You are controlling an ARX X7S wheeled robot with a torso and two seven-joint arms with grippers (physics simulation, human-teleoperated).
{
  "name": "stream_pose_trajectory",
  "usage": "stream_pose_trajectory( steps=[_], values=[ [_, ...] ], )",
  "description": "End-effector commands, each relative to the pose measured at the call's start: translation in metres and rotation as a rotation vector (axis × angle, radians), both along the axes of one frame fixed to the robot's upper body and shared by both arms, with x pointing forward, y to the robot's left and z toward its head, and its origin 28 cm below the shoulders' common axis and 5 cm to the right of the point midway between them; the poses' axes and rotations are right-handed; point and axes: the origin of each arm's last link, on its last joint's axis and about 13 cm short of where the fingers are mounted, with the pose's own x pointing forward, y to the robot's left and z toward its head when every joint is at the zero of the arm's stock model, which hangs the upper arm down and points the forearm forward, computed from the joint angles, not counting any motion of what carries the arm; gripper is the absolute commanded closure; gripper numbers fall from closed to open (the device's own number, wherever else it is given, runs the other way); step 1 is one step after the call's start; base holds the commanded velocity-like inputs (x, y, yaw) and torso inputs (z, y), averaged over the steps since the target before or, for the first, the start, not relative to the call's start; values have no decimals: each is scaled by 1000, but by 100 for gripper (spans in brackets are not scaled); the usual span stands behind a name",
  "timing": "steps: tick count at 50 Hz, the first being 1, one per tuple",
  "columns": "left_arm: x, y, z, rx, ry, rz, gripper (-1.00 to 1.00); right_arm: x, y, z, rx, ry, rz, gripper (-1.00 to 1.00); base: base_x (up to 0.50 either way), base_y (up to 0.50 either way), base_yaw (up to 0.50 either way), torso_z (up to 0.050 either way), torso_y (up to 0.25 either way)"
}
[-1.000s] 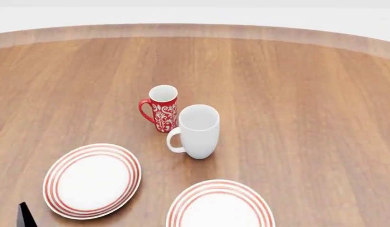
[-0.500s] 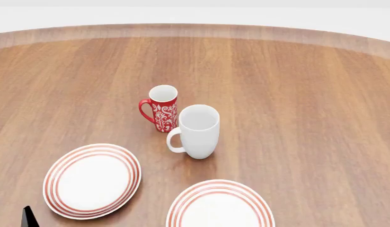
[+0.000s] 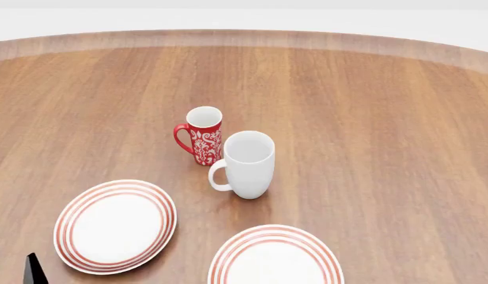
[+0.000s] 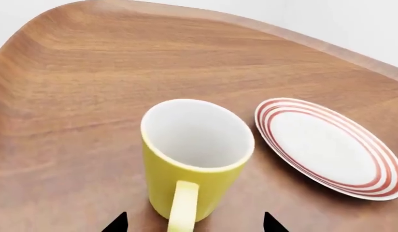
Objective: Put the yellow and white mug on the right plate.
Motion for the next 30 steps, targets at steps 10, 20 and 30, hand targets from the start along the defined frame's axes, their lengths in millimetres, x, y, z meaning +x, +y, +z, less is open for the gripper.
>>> stream_pose_trajectory(
  steps=[10, 20, 30],
  values=[
    [1, 1, 0, 28, 3, 14, -100, 4, 7, -10, 31, 7, -40, 100, 0, 0, 0, 0, 0],
    [2, 0, -2, 39, 10, 10, -100, 8, 5, 1, 31, -15, -60, 100, 0, 0, 0, 0, 0],
    [2, -1, -3, 49, 18, 6, -100, 26, -4, 19, 50, -50, -105, 100, 0, 0, 0, 0, 0]
  ],
)
